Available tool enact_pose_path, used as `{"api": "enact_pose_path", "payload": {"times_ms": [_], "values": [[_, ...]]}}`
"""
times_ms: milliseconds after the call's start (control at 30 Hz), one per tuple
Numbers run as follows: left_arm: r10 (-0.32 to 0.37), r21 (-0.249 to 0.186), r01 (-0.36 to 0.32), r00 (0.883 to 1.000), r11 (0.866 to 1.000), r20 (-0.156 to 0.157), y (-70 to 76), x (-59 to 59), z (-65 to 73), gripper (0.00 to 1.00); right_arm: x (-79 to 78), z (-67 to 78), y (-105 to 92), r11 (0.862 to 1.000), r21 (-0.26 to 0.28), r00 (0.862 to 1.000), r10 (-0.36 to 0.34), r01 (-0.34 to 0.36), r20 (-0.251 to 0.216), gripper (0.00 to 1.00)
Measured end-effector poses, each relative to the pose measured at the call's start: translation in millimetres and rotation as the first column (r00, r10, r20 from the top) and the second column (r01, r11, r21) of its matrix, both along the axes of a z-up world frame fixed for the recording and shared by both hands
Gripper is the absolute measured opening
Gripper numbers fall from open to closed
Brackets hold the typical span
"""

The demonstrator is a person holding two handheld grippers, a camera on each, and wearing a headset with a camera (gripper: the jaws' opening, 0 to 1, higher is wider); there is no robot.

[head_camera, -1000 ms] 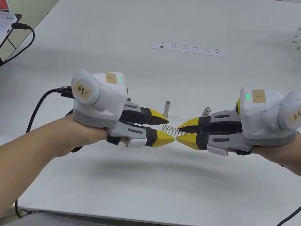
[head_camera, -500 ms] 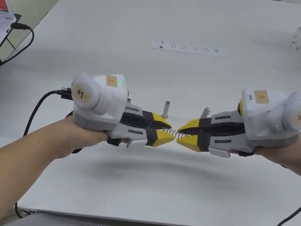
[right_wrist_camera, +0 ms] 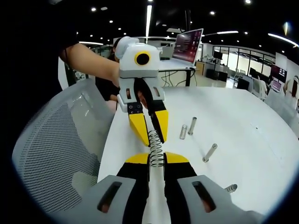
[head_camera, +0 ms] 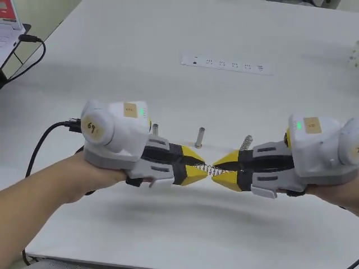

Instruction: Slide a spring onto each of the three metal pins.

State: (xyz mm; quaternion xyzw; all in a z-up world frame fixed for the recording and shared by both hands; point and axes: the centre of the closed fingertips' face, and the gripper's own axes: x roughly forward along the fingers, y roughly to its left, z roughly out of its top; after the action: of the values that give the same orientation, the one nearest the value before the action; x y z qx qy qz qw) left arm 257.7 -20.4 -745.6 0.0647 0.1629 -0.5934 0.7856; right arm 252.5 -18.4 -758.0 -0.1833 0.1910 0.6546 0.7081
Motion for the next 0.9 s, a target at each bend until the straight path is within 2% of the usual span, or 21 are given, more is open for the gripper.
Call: {"api": "enact_pose_path", "payload": {"times_ms": [300,467,900], "values": [[-0.003,-0.005,0.003,1.000,1.000,0.006,0.2,-1.8,2.6,0.03,-0.3,2.1,0.4,1.000,-0.001,1.000,0.004,-0.004,-0.003,0.09],[-0.008,-0.007,0.008,1.000,1.000,-0.001,-0.8,-3.9,2.4,0.03,-0.9,1.3,-0.2,1.000,-0.002,1.000,-0.004,0.004,-0.022,0.10],[-0.009,-0.014,0.009,1.000,1.000,-0.007,-0.1,-4.4,3.3,0.02,-1.5,-1.3,-6.0,1.000,-0.016,1.000,-0.003,0.003,-0.023,0.09]]}}
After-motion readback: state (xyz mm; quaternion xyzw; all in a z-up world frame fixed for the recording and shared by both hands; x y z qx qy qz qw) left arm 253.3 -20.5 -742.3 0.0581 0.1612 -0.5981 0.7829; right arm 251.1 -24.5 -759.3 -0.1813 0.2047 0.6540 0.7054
